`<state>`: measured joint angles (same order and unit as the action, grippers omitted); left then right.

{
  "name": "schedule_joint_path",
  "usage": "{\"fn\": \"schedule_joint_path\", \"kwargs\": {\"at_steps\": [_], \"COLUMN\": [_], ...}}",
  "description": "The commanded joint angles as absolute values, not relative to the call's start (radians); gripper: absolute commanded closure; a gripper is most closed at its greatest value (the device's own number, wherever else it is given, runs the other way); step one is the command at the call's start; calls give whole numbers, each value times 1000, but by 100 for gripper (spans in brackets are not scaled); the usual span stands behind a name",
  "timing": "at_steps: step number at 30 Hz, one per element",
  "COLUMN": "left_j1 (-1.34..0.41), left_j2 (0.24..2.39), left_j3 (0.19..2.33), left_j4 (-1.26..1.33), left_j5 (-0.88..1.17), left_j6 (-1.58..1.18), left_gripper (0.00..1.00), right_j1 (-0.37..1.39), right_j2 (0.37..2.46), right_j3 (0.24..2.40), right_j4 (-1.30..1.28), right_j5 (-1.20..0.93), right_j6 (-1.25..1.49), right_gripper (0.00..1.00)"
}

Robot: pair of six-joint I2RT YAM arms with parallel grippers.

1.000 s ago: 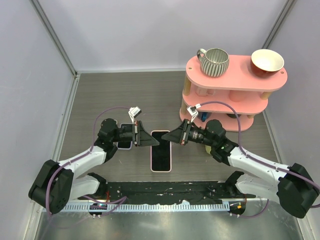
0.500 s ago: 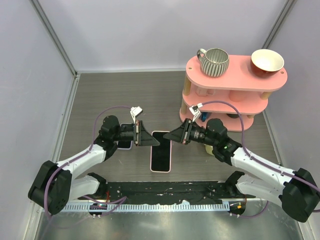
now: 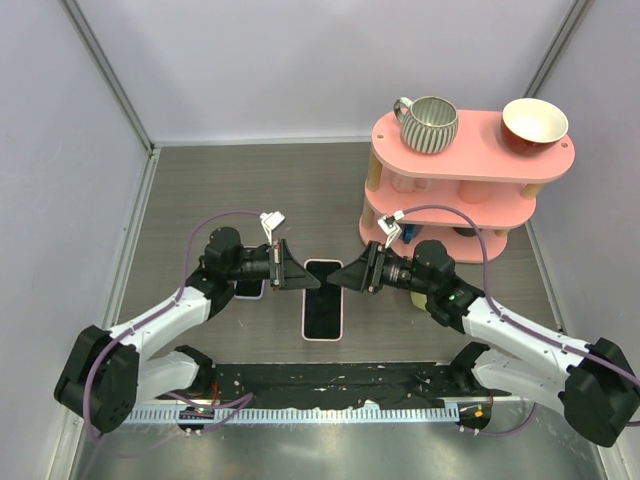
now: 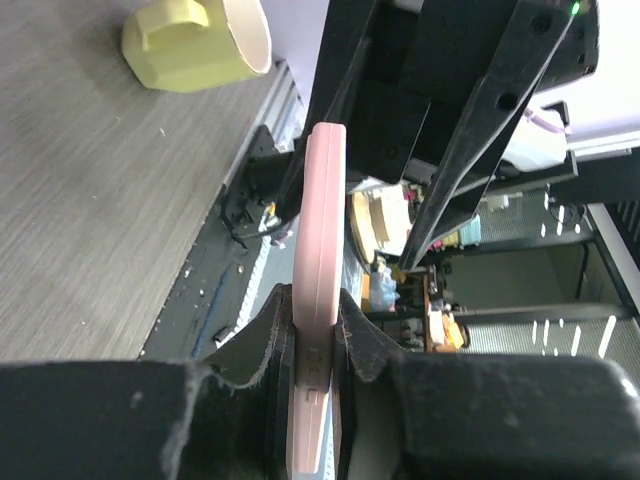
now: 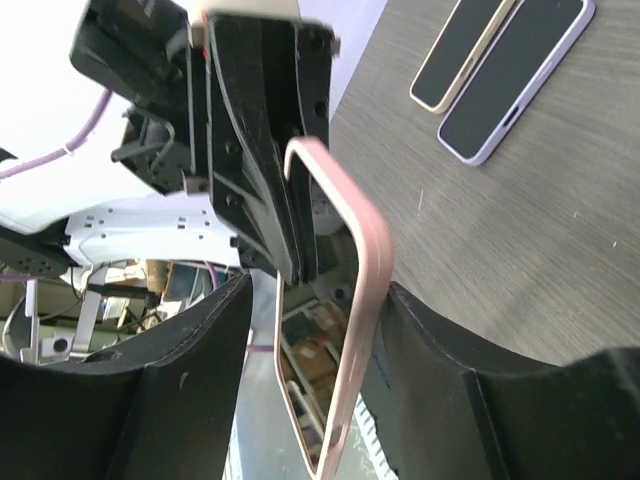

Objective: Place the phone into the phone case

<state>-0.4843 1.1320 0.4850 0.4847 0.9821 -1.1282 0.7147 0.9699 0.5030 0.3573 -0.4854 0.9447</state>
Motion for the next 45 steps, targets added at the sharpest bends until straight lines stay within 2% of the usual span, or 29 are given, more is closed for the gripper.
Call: {"fn": "schedule_joint_path", "kwargs": {"at_steps": [1,6,7,9,10,13,14,16,20,22,23,24,28,29,30,33,37,39,45], "left_j1": [-480,-480,-480,-480,-480,-480,-480,-480,-480,-479,-479,-477,-468,-468,-468,-468,-468,-468,-468], "left_j2": [1088,1080,1078,1078,1080,1088,1091,1094,1086,1065,1055,1048,971,957,939,878,802,761,693], "left_j3": [554,552,554,552,552,551,549,548,574,598,624,641,741,783,808,880,896,868,824], "left_j4": [440,482,482,479,477,457,451,436,319,217,172,69,-196,-239,-332,-466,-529,-535,-561], "left_j5": [897,885,884,879,877,870,865,850,813,776,734,707,540,502,397,197,16,-36,-110], "left_j6": [-1120,-1149,-1152,-1151,-1152,-1144,-1140,-1135,-1059,-998,-968,-944,-745,-717,-686,-603,-540,-517,-486], "left_gripper": [100,100,100,100,100,100,100,100,100,85,64,54,25,4,0,0,0,0,0], "right_j1": [716,715,716,716,716,716,716,715,716,716,716,716,716,716,716,718,736,750,778], "right_j2": [946,985,989,992,994,1002,1005,1012,1019,1020,1019,1022,1048,1060,1087,1136,1233,1285,1501], "right_j3": [407,342,341,341,339,330,328,331,339,360,367,379,426,437,454,465,546,621,764], "right_j4": [506,606,610,617,629,701,713,718,710,666,661,655,548,517,491,476,393,326,386], "right_j5": [-561,-574,-577,-581,-581,-583,-583,-574,-546,-532,-531,-526,-496,-485,-477,-437,-350,-306,-294], "right_j6": [985,1035,1032,1028,1028,1051,1058,1060,1060,1045,1039,1035,991,976,956,965,939,917,954], "right_gripper": [41,43,47,58,71,92,96,99,99,99,99,99,99,99,99,99,99,99,99]}}
